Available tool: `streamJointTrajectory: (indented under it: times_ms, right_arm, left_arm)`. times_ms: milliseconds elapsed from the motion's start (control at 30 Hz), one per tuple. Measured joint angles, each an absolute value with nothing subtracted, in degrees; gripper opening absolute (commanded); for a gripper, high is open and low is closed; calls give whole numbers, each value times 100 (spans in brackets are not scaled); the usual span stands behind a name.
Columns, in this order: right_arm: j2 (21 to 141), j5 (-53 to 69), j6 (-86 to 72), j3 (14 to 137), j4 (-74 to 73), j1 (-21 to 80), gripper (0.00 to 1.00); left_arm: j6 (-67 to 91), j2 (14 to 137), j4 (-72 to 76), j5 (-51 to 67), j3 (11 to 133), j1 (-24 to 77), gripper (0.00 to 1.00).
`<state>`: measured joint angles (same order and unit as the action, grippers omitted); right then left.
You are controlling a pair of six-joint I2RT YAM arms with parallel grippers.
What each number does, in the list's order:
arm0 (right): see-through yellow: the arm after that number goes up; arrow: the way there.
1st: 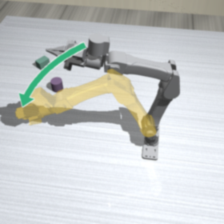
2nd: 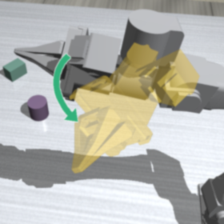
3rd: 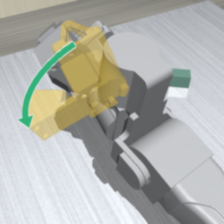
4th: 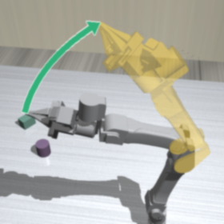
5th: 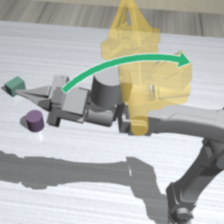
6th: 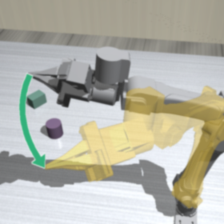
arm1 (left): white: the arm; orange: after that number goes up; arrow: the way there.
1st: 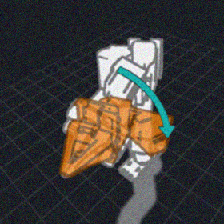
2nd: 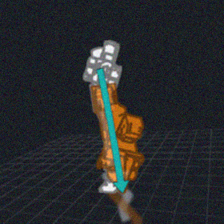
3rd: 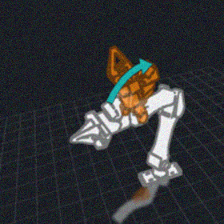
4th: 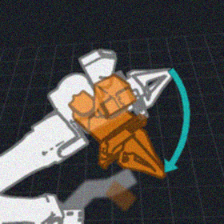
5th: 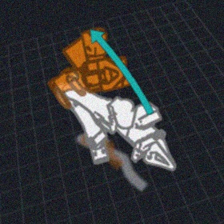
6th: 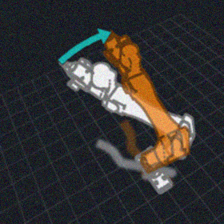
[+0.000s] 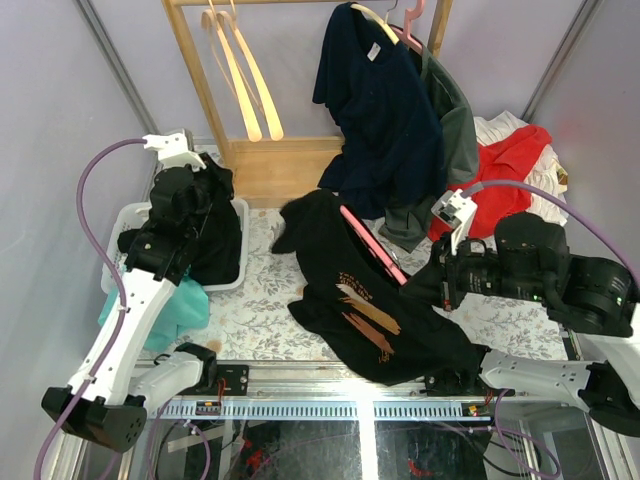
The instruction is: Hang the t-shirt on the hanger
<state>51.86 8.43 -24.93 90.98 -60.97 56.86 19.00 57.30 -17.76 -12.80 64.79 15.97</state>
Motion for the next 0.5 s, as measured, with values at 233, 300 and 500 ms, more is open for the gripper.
streamJointTrajectory:
  times_ms: [233,300,500]
  right_arm:
    - [5374,930,-2486,9067,-6034,5686,0]
    - [5417,1011,-2482,9067,-6003,5686,0]
    - [5645,1214,-2418,9107,-5975,5686,0]
  left_arm:
    - [1916,5542,-2180,-563,6984,1638,29]
    - [1813,5450,-2174,-217,7061,1802,31]
    - [1387,5207,-2097,1398,7067,2432,34]
